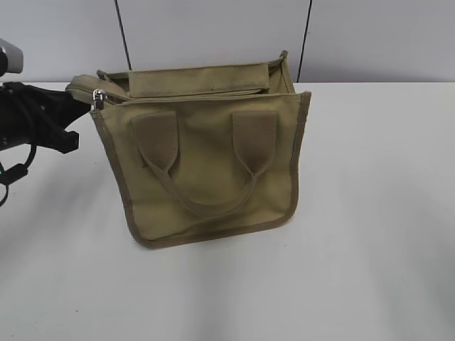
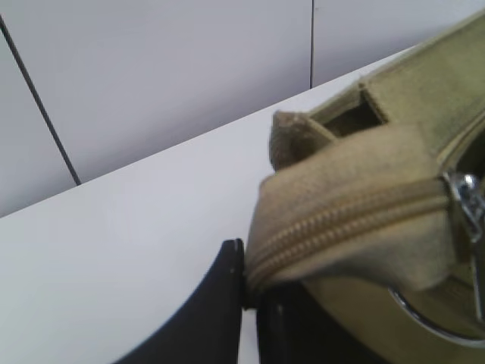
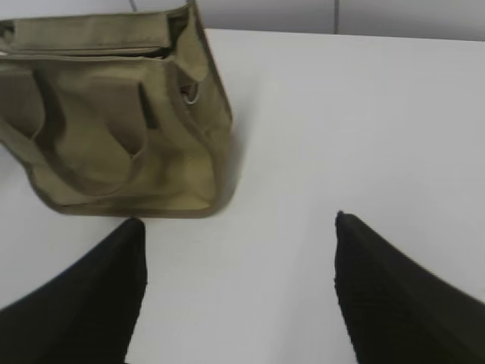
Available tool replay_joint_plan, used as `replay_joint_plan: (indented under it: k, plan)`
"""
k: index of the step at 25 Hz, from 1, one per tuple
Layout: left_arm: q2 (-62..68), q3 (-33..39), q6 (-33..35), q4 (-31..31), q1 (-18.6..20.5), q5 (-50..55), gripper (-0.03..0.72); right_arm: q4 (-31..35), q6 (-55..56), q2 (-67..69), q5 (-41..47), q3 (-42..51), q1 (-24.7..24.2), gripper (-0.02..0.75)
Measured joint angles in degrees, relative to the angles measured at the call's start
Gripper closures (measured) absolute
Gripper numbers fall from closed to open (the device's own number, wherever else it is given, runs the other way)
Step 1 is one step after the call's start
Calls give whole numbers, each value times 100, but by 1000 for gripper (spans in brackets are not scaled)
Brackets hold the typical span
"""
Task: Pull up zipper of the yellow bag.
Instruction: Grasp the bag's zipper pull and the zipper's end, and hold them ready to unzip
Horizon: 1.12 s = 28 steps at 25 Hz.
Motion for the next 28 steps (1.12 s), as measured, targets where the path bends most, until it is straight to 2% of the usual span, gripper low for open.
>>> replay_joint_plan:
  k: [3, 6, 9, 10, 15, 20, 24, 28]
  plan:
    - [-95, -135, -157, 49, 0, 249, 680, 690, -894, 1105, -5, -522, 0, 174]
    - [-115, -259, -254, 87, 0, 372, 680, 986, -1246, 2234, -75, -1074, 81, 174]
    - [-120, -359, -270, 135, 6, 431, 680, 991, -1305, 2978, -398, -1494, 579, 174]
    - [-120, -392, -270, 146, 6, 466, 680, 983, -1268, 3279, -598, -1675, 927, 174]
    - [-120, -510, -272, 212, 6, 684, 680, 579, -261, 4653, -1398, -2479, 2395, 174]
    - [-120, -530, -272, 218, 6, 708, 680, 20, 689, 6229, -1487, -3740, 3505, 174]
    - [-120, -536, -272, 424, 93, 656, 680, -121, 1376, 7292, -1104, -4934, 3960, 228]
    - [-120, -543, -272, 591, 364, 439, 680, -127, 1910, 8129, -438, -6045, 4131, 310]
